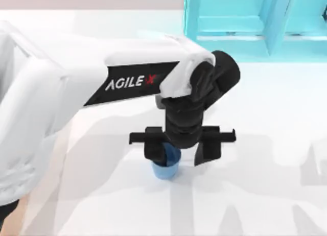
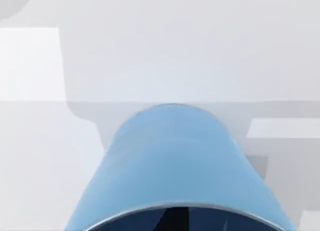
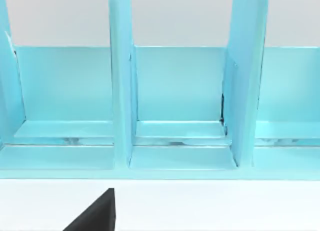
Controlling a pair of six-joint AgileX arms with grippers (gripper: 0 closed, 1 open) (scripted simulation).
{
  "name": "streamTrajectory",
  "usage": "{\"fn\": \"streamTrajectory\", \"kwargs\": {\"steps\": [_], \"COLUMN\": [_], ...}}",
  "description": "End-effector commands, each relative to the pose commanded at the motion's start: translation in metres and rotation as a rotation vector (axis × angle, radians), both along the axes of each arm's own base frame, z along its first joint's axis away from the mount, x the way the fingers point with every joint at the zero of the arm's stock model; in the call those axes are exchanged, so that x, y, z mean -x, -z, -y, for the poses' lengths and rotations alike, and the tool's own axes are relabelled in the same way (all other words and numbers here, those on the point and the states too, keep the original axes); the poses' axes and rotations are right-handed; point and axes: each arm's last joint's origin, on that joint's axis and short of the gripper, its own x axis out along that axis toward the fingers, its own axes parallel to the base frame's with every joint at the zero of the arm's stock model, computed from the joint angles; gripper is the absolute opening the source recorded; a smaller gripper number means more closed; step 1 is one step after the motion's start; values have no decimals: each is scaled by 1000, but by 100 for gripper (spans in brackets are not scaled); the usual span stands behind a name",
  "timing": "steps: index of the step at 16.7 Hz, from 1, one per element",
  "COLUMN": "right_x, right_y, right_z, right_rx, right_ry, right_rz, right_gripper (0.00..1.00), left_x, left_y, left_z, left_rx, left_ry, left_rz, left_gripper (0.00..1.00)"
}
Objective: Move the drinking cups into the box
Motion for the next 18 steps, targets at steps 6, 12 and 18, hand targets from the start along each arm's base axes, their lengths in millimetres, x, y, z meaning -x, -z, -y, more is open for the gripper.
{"fn": "streamTrajectory", "kwargs": {"steps": [6,12,18], "right_x": [0,0,0], "right_y": [0,0,0], "right_z": [0,0,0], "right_rx": [0,0,0], "right_ry": [0,0,0], "right_rz": [0,0,0], "right_gripper": [100,100,100], "left_x": [0,0,-7], "left_y": [0,0,-26], "left_z": [0,0,-23], "left_rx": [0,0,4], "left_ry": [0,0,-7], "left_rz": [0,0,5], "left_gripper": [0,0,0]}}
